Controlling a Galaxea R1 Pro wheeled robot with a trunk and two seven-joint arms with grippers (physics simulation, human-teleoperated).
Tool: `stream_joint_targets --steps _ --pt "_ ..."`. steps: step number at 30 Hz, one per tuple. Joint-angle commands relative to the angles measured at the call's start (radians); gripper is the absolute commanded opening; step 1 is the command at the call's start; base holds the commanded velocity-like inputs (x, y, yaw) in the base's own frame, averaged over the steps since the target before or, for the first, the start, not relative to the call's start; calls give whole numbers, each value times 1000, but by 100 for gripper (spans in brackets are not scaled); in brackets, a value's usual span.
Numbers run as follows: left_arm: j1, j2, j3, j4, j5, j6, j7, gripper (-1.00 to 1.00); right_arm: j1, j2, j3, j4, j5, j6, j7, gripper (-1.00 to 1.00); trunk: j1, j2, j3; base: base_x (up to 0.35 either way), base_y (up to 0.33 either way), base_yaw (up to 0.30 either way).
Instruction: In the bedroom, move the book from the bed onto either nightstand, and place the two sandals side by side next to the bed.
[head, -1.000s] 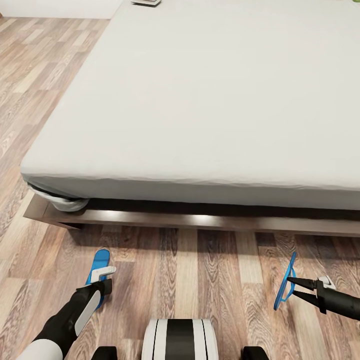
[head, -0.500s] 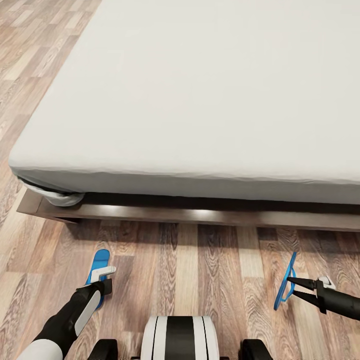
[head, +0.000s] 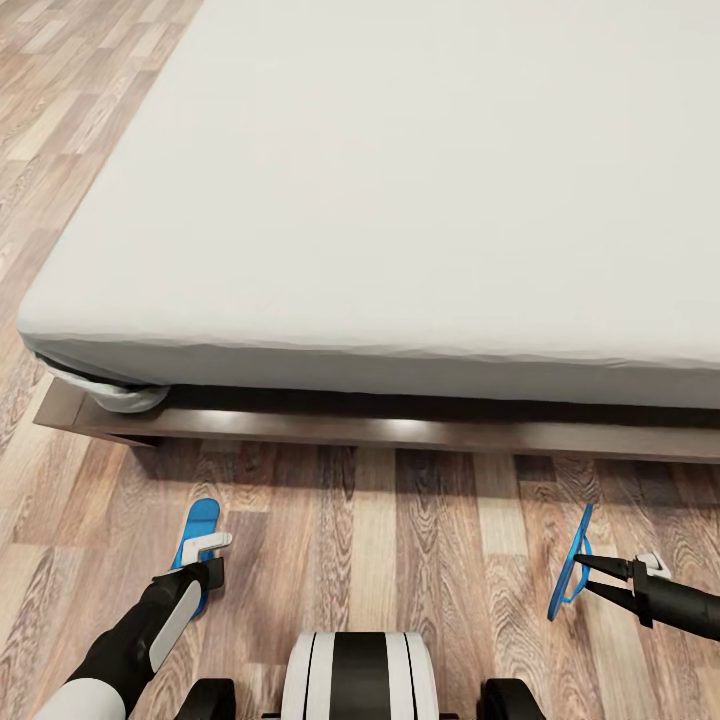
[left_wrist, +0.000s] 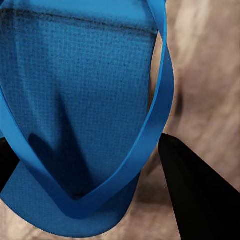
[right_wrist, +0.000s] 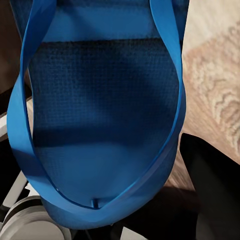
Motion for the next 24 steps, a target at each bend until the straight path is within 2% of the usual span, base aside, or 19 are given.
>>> stream_joint_targets --steps 1,4,24 --pt "0 1 -6 -2 10 3 8 -100 0 0 0 0 -1 6 1 -100 0 0 -1 0 0 0" --pt "0 1 -6 -2 10 4 8 -100 0 0 0 0 -1 6 1 -100 1 -1 -8 0 0 0" --pt "0 1 -6 -2 10 4 8 -100 0 0 0 0 -1 6 1 -100 1 -1 -8 0 0 0"
